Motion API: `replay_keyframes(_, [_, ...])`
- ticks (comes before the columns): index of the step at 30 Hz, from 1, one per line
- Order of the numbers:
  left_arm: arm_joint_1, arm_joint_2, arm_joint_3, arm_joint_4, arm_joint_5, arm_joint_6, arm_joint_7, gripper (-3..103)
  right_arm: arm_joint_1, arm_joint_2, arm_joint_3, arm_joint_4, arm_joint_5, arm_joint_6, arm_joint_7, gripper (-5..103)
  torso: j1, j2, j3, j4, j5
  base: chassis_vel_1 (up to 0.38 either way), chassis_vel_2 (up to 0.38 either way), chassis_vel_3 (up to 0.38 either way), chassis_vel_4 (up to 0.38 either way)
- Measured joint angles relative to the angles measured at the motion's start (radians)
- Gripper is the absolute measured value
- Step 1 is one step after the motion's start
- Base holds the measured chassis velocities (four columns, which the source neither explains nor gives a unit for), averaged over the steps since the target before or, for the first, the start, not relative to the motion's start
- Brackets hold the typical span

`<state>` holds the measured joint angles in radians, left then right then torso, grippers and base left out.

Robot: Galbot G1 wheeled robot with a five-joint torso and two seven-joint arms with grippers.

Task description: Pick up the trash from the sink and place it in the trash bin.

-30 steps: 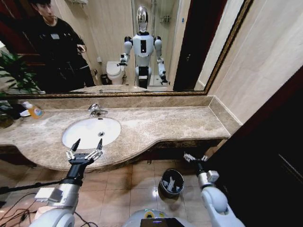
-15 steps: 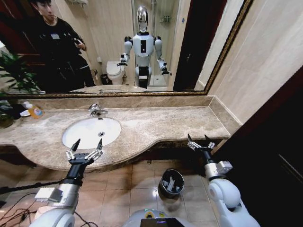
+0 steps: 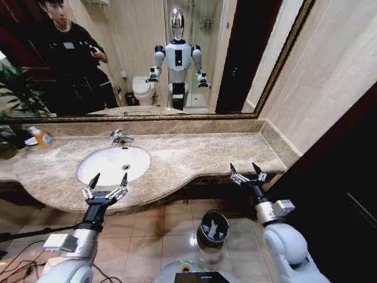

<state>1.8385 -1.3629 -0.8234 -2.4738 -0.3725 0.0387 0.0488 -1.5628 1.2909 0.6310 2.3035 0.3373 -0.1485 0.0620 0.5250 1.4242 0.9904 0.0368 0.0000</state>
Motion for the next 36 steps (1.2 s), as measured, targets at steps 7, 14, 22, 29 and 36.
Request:
replay_keyframes(7, [0.000, 0.000, 0.000, 0.000, 0.000, 0.000, 0.000, 100, 0.001, 0.000, -0.001, 0.000, -0.003, -0.001, 0.002, 100, 0.000, 0.000, 0.000, 0.0000, 0.0000, 0.000, 0.000, 0.000, 0.000])
replay_keyframes(14, [0.000, 0.000, 0.000, 0.000, 0.000, 0.000, 0.000, 100, 0.001, 0.000, -0.001, -0.001, -0.003, 0.000, 0.002, 100, 0.000, 0.000, 0.000, 0.0000, 0.0000, 0.000, 0.000, 0.000, 0.000])
replay_keyframes(22, [0.000, 0.000, 0.000, 0.000, 0.000, 0.000, 0.000, 100, 0.001, 0.001, -0.001, -0.003, -0.004, 0.001, 0.003, 100, 0.000, 0.000, 0.000, 0.0000, 0.0000, 0.000, 0.000, 0.000, 0.000])
replay_keyframes(29, [0.000, 0.000, 0.000, 0.000, 0.000, 0.000, 0.000, 100, 0.001, 0.001, -0.001, -0.004, -0.004, 0.001, 0.003, 100, 0.000, 0.000, 0.000, 0.0000, 0.0000, 0.000, 0.000, 0.000, 0.000])
replay_keyframes(36, [0.000, 0.000, 0.000, 0.000, 0.000, 0.000, 0.000, 100, 0.001, 0.001, -0.001, -0.005, -0.004, 0.002, 0.003, 100, 0.000, 0.000, 0.000, 0.0000, 0.0000, 0.000, 0.000, 0.000, 0.000])
